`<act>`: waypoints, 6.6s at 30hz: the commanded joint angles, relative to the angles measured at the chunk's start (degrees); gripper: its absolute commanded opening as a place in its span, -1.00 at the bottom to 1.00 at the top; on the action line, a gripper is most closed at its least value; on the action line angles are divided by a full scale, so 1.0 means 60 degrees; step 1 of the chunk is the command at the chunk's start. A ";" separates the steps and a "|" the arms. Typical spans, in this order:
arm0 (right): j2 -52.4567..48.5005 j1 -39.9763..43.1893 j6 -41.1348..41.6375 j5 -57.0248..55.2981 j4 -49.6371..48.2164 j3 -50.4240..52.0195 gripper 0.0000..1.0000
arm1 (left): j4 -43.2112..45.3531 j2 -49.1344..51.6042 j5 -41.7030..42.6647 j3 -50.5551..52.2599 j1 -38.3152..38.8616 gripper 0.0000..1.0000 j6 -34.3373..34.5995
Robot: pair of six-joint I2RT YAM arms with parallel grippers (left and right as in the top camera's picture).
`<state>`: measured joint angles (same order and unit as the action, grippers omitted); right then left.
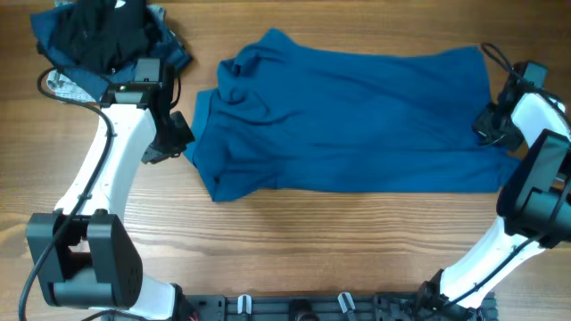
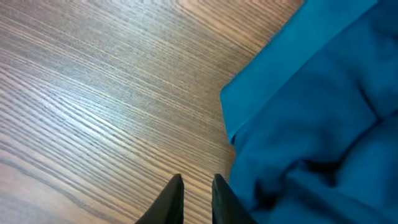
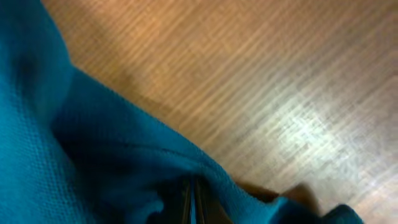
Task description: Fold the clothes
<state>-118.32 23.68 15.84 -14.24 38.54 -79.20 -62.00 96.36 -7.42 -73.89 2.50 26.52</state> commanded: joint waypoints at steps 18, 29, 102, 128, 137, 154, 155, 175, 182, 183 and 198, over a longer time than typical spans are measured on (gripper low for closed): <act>-0.0255 0.0069 -0.0714 0.3399 0.1304 -0.2608 -0.89 | 0.2772 -0.0069 0.2663 -0.0142 0.1530 -0.86 -0.0623; -0.0696 0.0732 -0.0495 0.2758 0.2382 -0.2554 -0.89 | 0.3534 0.0951 0.3067 -0.0142 0.2488 -0.88 -0.0375; -0.0550 -0.0270 0.0608 0.1322 0.1672 -0.2721 -0.91 | 0.5559 0.3581 0.2408 -0.0933 0.2623 -0.82 -0.0841; -0.0546 -0.0277 0.0576 0.1388 0.2113 -0.2721 -0.91 | 0.5697 0.3982 0.2736 -0.0929 0.1002 -0.86 -0.1137; -0.0546 -0.0277 0.0386 0.1392 0.2157 -0.2721 -0.91 | 0.5315 0.4590 0.1111 -0.0929 0.0324 -0.80 -0.1133; -0.0546 -0.0288 0.0350 0.1461 0.1723 -0.2732 -0.83 | 0.3989 0.3934 0.1071 -0.0933 -0.0954 -0.92 -0.0251; -0.0546 -0.0284 0.0270 0.1588 0.1672 -0.2732 -0.80 | 0.3763 0.3705 0.1020 -0.0933 -0.0954 -0.92 0.0025; -0.0568 -0.0259 -0.1647 0.3858 0.2109 -0.1257 -0.91 | 0.2962 0.2065 0.1840 -0.0933 -0.0004 -0.77 -0.0138; -0.0576 -0.0240 -0.1632 0.3657 0.1075 -0.1107 -0.90 | 0.3493 0.2065 0.1840 -0.0929 0.0685 -0.74 -0.0142; -0.0576 -0.0226 -0.1639 0.3632 0.1024 -0.1107 -0.89 | 0.3643 0.2069 0.1840 -0.0929 0.0725 -0.74 -0.0138; -0.0579 0.0335 -0.1384 0.2051 0.0142 -0.1111 -0.84 | 0.4411 0.2546 0.2342 -0.0929 0.0754 -0.70 -0.0142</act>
<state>-122.34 23.59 7.40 2.28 40.12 -86.48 -35.59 110.08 5.69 -79.88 6.92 26.63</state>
